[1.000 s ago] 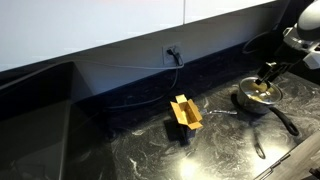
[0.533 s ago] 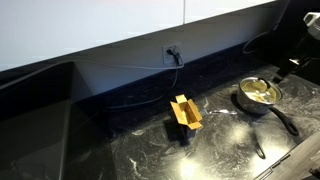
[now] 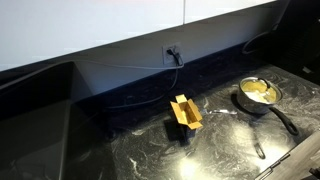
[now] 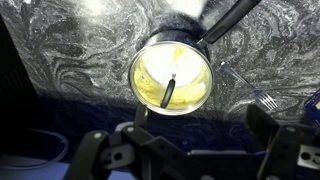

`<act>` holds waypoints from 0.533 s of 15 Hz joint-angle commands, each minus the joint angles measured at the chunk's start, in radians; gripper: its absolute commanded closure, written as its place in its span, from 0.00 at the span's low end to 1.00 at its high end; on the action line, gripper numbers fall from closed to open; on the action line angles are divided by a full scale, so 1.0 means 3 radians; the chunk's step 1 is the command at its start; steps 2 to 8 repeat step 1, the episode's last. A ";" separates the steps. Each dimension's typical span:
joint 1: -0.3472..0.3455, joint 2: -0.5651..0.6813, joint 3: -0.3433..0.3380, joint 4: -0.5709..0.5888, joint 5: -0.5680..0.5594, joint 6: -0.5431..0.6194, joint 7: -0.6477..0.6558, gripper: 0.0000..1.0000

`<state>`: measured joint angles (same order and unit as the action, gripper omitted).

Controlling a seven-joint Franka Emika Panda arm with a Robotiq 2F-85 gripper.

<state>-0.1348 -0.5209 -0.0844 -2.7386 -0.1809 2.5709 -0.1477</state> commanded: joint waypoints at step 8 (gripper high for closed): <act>0.0009 -0.0039 -0.0007 -0.0019 -0.0005 -0.0014 0.0004 0.00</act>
